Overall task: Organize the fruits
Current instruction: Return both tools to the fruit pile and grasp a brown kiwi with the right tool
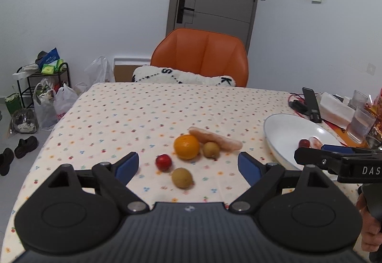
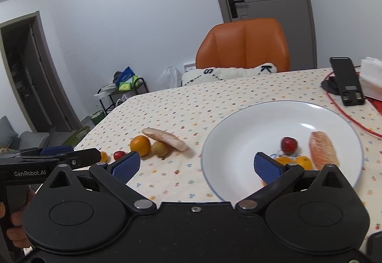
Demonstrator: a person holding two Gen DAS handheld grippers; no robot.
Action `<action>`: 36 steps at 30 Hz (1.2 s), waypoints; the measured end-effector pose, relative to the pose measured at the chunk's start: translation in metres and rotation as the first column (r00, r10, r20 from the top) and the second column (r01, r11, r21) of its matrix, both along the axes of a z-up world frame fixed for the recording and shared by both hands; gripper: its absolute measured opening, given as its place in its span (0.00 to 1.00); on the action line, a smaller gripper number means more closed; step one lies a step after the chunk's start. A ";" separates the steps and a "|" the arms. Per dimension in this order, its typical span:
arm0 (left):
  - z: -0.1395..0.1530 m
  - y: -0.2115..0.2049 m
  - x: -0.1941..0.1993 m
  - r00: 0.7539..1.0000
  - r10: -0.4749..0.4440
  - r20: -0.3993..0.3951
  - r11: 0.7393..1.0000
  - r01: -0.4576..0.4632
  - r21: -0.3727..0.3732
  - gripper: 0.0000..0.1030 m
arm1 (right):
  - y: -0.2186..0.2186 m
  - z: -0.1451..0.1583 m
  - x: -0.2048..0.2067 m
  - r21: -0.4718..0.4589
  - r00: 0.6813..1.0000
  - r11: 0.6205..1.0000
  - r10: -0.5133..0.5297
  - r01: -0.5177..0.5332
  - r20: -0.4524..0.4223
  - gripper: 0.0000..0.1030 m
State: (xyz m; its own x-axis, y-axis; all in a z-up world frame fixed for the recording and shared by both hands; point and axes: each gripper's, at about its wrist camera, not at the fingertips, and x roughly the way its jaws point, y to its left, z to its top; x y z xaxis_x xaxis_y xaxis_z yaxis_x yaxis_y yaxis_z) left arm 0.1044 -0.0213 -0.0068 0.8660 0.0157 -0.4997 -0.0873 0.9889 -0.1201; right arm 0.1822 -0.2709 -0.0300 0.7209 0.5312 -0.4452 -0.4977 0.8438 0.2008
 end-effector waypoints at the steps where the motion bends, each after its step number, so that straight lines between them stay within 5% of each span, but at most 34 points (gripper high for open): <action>1: -0.001 0.003 0.000 1.000 0.003 0.000 1.000 -0.003 -0.004 0.86 | 0.003 0.000 0.000 -0.002 1.000 1.000 0.008 -0.008 0.000 1.00; 9: -0.013 0.024 -0.001 0.999 0.039 -0.024 0.999 -0.040 -0.014 0.86 | 0.027 0.000 0.004 -0.018 0.999 0.999 0.048 -0.048 0.000 0.95; 19: -0.022 0.052 0.002 0.996 0.082 -0.026 0.996 -0.083 -0.037 0.82 | 0.060 -0.003 0.009 -0.029 0.991 0.991 0.131 -0.132 -0.035 0.76; 36: -0.036 0.075 0.013 0.996 0.067 -0.055 0.994 -0.071 -0.079 0.55 | 0.116 -0.022 0.013 -0.085 0.965 0.965 0.236 -0.247 -0.117 0.54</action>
